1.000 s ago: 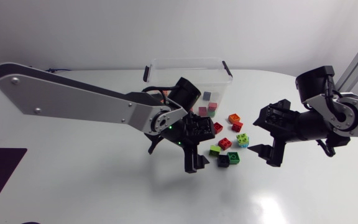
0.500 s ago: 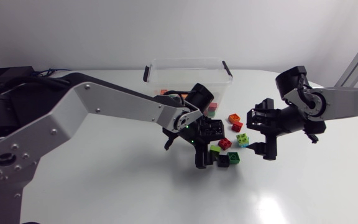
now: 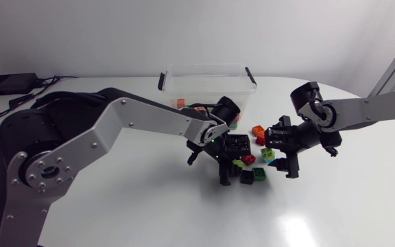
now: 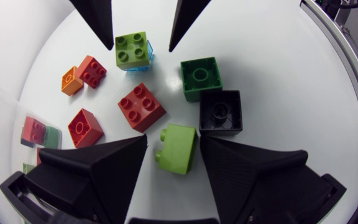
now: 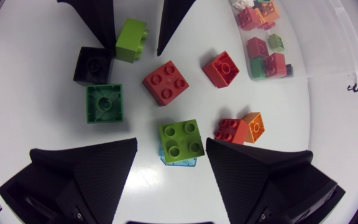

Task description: Place the duplo bricks in the container

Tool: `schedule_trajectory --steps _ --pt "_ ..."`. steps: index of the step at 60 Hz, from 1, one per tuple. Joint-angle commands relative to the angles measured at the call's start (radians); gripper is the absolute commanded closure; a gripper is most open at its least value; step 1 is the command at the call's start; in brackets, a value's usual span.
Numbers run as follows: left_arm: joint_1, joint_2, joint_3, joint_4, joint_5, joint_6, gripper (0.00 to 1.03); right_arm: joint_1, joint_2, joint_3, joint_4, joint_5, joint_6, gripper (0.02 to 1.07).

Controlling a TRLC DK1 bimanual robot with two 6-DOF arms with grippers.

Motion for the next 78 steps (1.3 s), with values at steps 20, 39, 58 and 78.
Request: schedule_trajectory --steps 20,39,58,78 --pt "0.025 -0.019 0.002 -0.093 0.000 0.027 0.71 -0.021 0.001 0.021 -0.024 -0.008 -0.032 0.96" --pt "0.064 -0.307 -0.111 -0.129 0.005 0.003 0.71 -0.031 -0.217 0.133 -0.208 -0.129 0.082 0.95" --pt "0.137 -0.490 -0.078 -0.149 0.022 -0.057 0.71 0.015 -0.201 0.259 -0.133 -0.189 0.312 0.95" --pt "0.088 -0.350 -0.095 -0.210 0.042 -0.037 0.34 0.022 -0.157 0.374 -0.098 -0.201 0.419 0.95"
